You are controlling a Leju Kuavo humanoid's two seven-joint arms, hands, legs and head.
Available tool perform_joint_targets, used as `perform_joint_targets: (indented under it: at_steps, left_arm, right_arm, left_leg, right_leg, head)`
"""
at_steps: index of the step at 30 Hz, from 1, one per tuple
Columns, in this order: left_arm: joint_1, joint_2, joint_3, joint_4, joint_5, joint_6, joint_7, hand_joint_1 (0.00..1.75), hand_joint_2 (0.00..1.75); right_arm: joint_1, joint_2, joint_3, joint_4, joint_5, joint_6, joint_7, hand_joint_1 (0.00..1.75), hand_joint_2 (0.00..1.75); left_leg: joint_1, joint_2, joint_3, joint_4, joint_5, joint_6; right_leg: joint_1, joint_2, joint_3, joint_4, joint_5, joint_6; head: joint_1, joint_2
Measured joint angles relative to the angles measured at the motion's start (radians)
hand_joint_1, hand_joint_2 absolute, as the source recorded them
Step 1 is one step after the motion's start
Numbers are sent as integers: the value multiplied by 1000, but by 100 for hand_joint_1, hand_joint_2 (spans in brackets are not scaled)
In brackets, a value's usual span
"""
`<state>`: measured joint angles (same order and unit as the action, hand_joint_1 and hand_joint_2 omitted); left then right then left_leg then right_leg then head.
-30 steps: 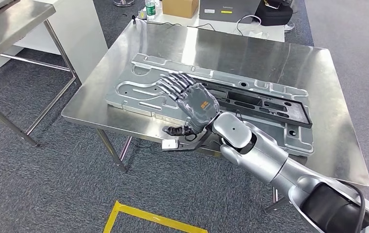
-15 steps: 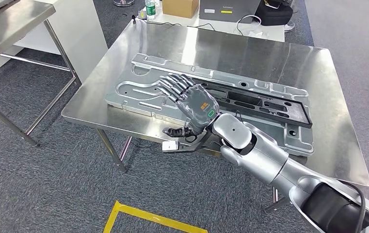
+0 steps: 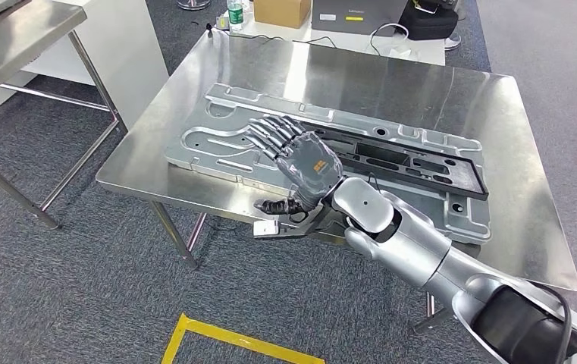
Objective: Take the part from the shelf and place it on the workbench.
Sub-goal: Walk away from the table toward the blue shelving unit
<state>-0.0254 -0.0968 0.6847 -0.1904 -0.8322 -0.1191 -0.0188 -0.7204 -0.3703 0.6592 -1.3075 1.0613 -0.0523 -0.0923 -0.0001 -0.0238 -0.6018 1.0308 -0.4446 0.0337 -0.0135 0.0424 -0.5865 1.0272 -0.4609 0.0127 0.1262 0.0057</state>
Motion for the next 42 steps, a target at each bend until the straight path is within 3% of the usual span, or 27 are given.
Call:
perform_joint_targets:
  at_steps: [5, 8, 10, 13, 14, 15, 17, 19, 20, 23, 24, 26, 28, 29, 30, 31, 33, 35, 36, 38, 40, 42]
  left_arm:
    - [0, 1, 0, 0, -13, 7, -14, 0, 0]
    - [-1, 1, 0, 0, -14, 8, -15, 0, 0]
    - [-3, 1, 0, 0, -14, 8, -15, 0, 0]
    - [-1, 1, 0, 0, -15, 9, -15, 0, 0]
    - [0, 1, 0, 0, -15, 10, -14, 0, 0]
    - [0, 1, 0, 0, -16, 11, -13, 0, 0]
    - [0, 1, 0, 0, -17, 12, -12, 0, 0]
    - [-3, 1, 0, 0, -18, 12, -11, 0, 0]
    - [-4, 1, 0, 0, -18, 12, -11, 0, 0]
    - [-1, 2, 0, 0, -19, 13, -11, 0, 0]
    - [0, 2, 0, 0, -20, 13, -11, 0, 0]
    - [-1, 2, 0, 0, -22, 14, -11, 0, 0]
    - [-2, 1, 0, 0, -26, 15, -10, 0, 0]
    - [-2, 1, 0, 0, -28, 16, -9, 0, 0]
    - [-2, 1, 0, 0, -30, 17, -7, 0, 0]
    - [-1, 2, 0, 0, -32, 18, -6, 0, 0]
    - [-1, 2, 0, 0, -36, 20, -5, 0, 0]
    - [-2, 2, 0, 0, -38, 23, -5, 0, 0]
    - [-2, 2, 0, 0, -38, 24, -5, 0, 0]
    - [-1, 2, 0, 0, -38, 25, -5, 0, 0]
    - [0, 1, 0, 0, -38, 25, -4, 0, 0]
    - [-1, 1, 0, 0, -38, 25, -4, 0, 0]
  right_arm:
    - [29, -62, 10, -24, -5, 4, -4, 0, 0]
    - [38, -85, 13, -36, -6, 4, -6, 0, 0]
    - [39, -94, 13, -41, -5, 4, -6, 0, 0]
    - [46, -100, 16, -43, -5, 4, -5, 0, 0]
    - [49, -101, 18, -43, -5, 4, -5, 0, 44]
    - [51, -102, 20, -43, -5, 5, -5, 0, 87]
    - [52, -104, 22, -43, -5, 5, -5, 0, 175]
    - [52, -107, 23, -44, -5, 5, -5, 0, 175]
    - [52, -110, 23, -44, -5, 5, -5, 0, 175]
    - [51, -114, 24, -47, -5, 5, -5, 0, 175]
    - [50, -114, 24, -48, -5, 5, -5, 0, 175]
    - [48, -114, 25, -50, -5, 5, -5, 0, 175]
    - [48, -114, 28, -51, -5, 5, -5, 0, 175]
    - [48, -114, 30, -51, -5, 6, -5, 0, 175]
    - [48, -114, 33, -51, -5, 6, -5, 0, 175]
    - [48, -114, 35, -51, -5, 7, -5, 0, 175]
    - [48, -114, 38, -52, -6, 7, -5, 0, 175]
    - [49, -116, 38, -53, -6, 6, -5, 0, 175]
    - [49, -117, 38, -54, -7, 6, -4, 0, 175]
    - [51, -118, 39, -58, -8, 4, -4, 0, 175]
    - [52, -118, 40, -62, -8, 2, -4, 0, 175]
    - [55, -120, 40, -64, -9, 1, -3, 0, 175]
  left_leg:
    - [-3, -2, -4, 5, -2, 4]
    - [0, 2, 0, -6, 2, 14]
    - [7, 4, 6, -20, 11, 23]
    - [8, 1, 4, -22, 15, 27]
    - [8, -1, 2, -21, 15, 27]
    - [9, -5, 2, -18, 14, 26]
    - [10, -16, 1, -11, 11, 19]
    - [10, -30, -4, -4, 9, 6]
    - [10, -36, -7, -1, 10, -1]
    - [14, -52, -15, -3, 15, -24]
    - [13, -45, -20, 6, 8, -30]
    - [13, -16, -52, 77, -38, -39]
    - [13, 9, -111, 205, -102, -45]
    - [14, 14, -133, 255, -118, -47]
    - [14, 16, -139, 272, -116, -48]
    - [14, 20, -126, 250, -97, -47]
    - [12, 46, -57, 120, -37, -42]
    - [6, 72, -5, 18, -8, -29]
    - [3, 76, 1, 2, -7, -23]
    - [3, 54, 0, -2, -3, -9]
    - [7, 36, 0, -8, 3, 3]
    - [10, 19, 0, -12, 7, 11]
  right_leg:
    - [-2, 0, 0, -1, 1, 7]
    - [-3, 0, 2, -3, 1, 15]
    - [-3, -16, -16, 42, -32, 20]
    - [-6, -32, -99, 224, -126, 29]
    - [-8, -32, -117, 263, -136, 31]
    - [-11, -32, -117, 267, -125, 32]
    - [-17, -25, -63, 165, -63, 33]
    - [-18, -1, -2, 47, -24, 28]
    - [-16, 6, 11, 17, -19, 23]
    - [-11, -10, 12, 7, -16, 4]
    - [-12, -18, 14, 1, -12, -4]
    - [-14, -39, 18, -9, -6, -20]
    - [-9, -60, 17, -9, -6, -27]
    - [-7, -71, 16, -8, -7, -28]
    - [-6, -81, 15, -6, -9, -29]
    - [-6, -92, 16, -4, -10, -29]
    - [-5, -111, 19, -1, -15, -23]
    - [2, -129, 22, 3, -21, -14]
    - [5, -137, 23, 4, -23, -10]
    - [7, -153, 26, 2, -25, -1]
    - [2, -129, 19, 25, -47, 9]
    - [-2, -77, -22, 119, -103, 15]
  head:
    - [0, 0]
    - [0, 0]
    - [0, 0]
    - [0, 0]
    - [0, 0]
    - [0, 0]
    - [1, 0]
    - [0, 0]
    - [0, 0]
    - [0, 0]
    - [0, 0]
    - [-1, 0]
    - [-1, 0]
    - [-1, 0]
    - [-1, 0]
    - [-2, 0]
    - [-2, 0]
    - [-1, 0]
    - [-1, 0]
    - [-1, 0]
    - [-1, 0]
    - [-1, 0]
